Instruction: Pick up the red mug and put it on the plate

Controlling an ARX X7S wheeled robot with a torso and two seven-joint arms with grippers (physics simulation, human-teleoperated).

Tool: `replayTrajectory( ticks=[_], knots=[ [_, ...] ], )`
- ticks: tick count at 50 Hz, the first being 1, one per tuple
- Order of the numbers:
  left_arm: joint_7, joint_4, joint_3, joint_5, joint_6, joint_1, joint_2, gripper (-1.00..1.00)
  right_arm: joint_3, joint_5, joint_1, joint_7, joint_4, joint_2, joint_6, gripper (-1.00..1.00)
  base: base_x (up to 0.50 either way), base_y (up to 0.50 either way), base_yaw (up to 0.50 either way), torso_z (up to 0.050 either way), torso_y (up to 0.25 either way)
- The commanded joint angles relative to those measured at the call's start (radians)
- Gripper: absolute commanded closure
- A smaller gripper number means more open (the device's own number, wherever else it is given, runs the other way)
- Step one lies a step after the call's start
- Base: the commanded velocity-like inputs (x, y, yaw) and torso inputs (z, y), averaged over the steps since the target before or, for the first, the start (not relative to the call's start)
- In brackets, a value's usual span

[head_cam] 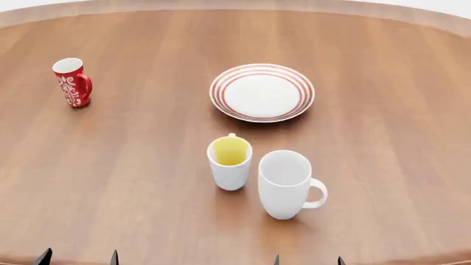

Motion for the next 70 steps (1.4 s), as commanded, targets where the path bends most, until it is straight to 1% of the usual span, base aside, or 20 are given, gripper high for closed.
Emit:
replayTrajectory(
  ticks=[1, 2, 4, 8, 13, 17, 20, 21, 22, 27, 29, 31, 33, 38, 46, 52, 56, 60, 64, 70],
  knots=[
    [0.0, 0.008, 0.011, -0.041, -0.028, -0.002, -0.018, -1.0, -0.018, 0.017, -0.008, 0.019, -0.027, 0.017, 0.023, -1.0, 0.0, 0.0, 0.0, 0.0, 0.0],
    [0.007, 0.013, 0.01, -0.063, -0.043, -0.004, -0.024, -1.0, -0.016, 0.038, -0.009, 0.019, -0.04, 0.021, 0.036, -1.0, 0.0, 0.0, 0.0, 0.0, 0.0],
    [-0.013, 0.011, 0.019, -0.052, -0.035, -0.006, -0.032, -1.0, -0.021, 0.042, -0.004, 0.033, -0.037, 0.028, 0.039, -1.0, 0.0, 0.0, 0.0, 0.0, 0.0],
    [-0.002, 0.024, 0.033, -0.084, -0.073, -0.006, -0.044, -1.0, -0.031, 0.057, -0.002, 0.048, -0.037, 0.038, 0.044, -1.0, 0.0, 0.0, 0.0, 0.0, 0.0],
    [-0.013, 0.02, 0.041, -0.097, -0.081, -0.01, -0.054, -1.0, -0.041, 0.07, -0.002, 0.061, -0.048, 0.05, 0.058, -1.0, 0.0, 0.0, 0.0, 0.0, 0.0],
    [-0.026, 0.063, 0.046, -0.105, -0.121, -0.013, -0.064, -1.0, -0.048, 0.081, 0.01, 0.068, -0.088, 0.061, 0.113, -1.0, 0.0, 0.0, 0.0, 0.0, 0.0],
    [-0.038, 0.153, 0.055, -0.106, -0.196, -0.022, -0.074, -1.0, -0.052, 0.097, 0.027, 0.073, -0.196, 0.075, 0.223, -1.0, 0.0, 0.0, 0.0, 0.0, 0.0],
    [-0.044, 0.215, 0.063, -0.103, -0.246, -0.031, -0.081, -1.0, -0.055, 0.096, 0.048, 0.079, -0.26, 0.084, 0.292, -1.0, 0.0, 0.0, 0.0, 0.0, 0.0],
    [-0.047, 0.24, 0.068, -0.099, -0.267, -0.038, -0.085, -1.0, -0.057, 0.101, 0.059, 0.08, -0.288, 0.088, 0.328, -1.0, 0.0, 0.0, 0.0, 0.0, 0.0],
    [-0.057, 0.392, 0.084, -0.119, -0.493, -0.152, -0.103, -1.0, -0.045, 0.144, 0.196, 0.088, -0.433, 0.109, 0.578, -1.0, 0.0, 0.0, 0.0, 0.0, 0.0],
    [-0.062, 0.434, 0.083, -0.131, -0.561, -0.189, -0.106, -1.0, -0.038, 0.169, 0.236, 0.086, -0.469, 0.113, 0.649, -1.0, 0.0, 0.0, 0.0, 0.0, 0.0],
    [-0.065, 0.46, 0.087, -0.136, -0.601, -0.213, -0.11, -1.0, -0.04, 0.169, 0.265, 0.095, -0.494, 0.119, 0.687, -1.0, 0.0, 0.0, 0.0, 0.0, 0.0],
    [-0.073, 0.5, 0.093, -0.137, -0.656, -0.249, -0.115, -1.0, -0.025, 0.2, 0.322, 0.094, -0.526, 0.12, 0.773, -1.0, 0.0, 0.0, 0.0, 0.0, 0.0],
    [-0.074, 0.517, 0.078, -0.163, -0.707, -0.29, -0.117, -1.0, -0.021, 0.217, 0.384, 0.108, -0.574, 0.129, 0.867, -1.0, 0.0, 0.0, 0.0, 0.0, 0.0],
    [-0.081, 0.527, 0.062, -0.183, -0.728, -0.307, -0.124, -1.0, -0.013, 0.234, 0.41, 0.117, -0.586, 0.132, 0.901, -1.0, 0.0, 0.0, 0.0, 0.0, 0.0],
    [-0.082, 0.51, 0.062, -0.19, -0.717, -0.308, -0.129, -1.0, -0.015, 0.229, 0.432, 0.13, -0.56, 0.136, 0.903, -1.0, 0.0, 0.0, 0.0, 0.0, 0.0],
    [-0.084, 0.503, 0.062, -0.195, -0.711, -0.305, -0.132, -1.0, 0.021, 0.223, 0.478, 0.169, -0.525, 0.128, 0.935, -1.0, 0.0, 0.0, 0.0, 0.0, 0.0],
    [-0.085, 0.497, 0.055, -0.202, -0.708, -0.304, -0.136, -1.0, 0.064, 0.199, 0.538, 0.208, -0.461, 0.139, 0.93, -1.0, 0.0, 0.0, 0.0, 0.0, 0.0],
    [-0.086, 0.486, 0.052, -0.206, -0.698, -0.297, -0.141, -1.0, 0.114, 0.183, 0.614, 0.231, -0.335, 0.166, 0.925, -1.0, 0.0, 0.0, 0.0, 0.0, 0.0],
    [-0.09, 0.48, 0.043, -0.216, -0.701, -0.301, -0.145, -1.0, 0.109, 0.14, 0.646, 0.262, -0.27, 0.196, 0.881, -1.0, 0.0, 0.0, 0.0, 0.0, 0.0]
  ],
)
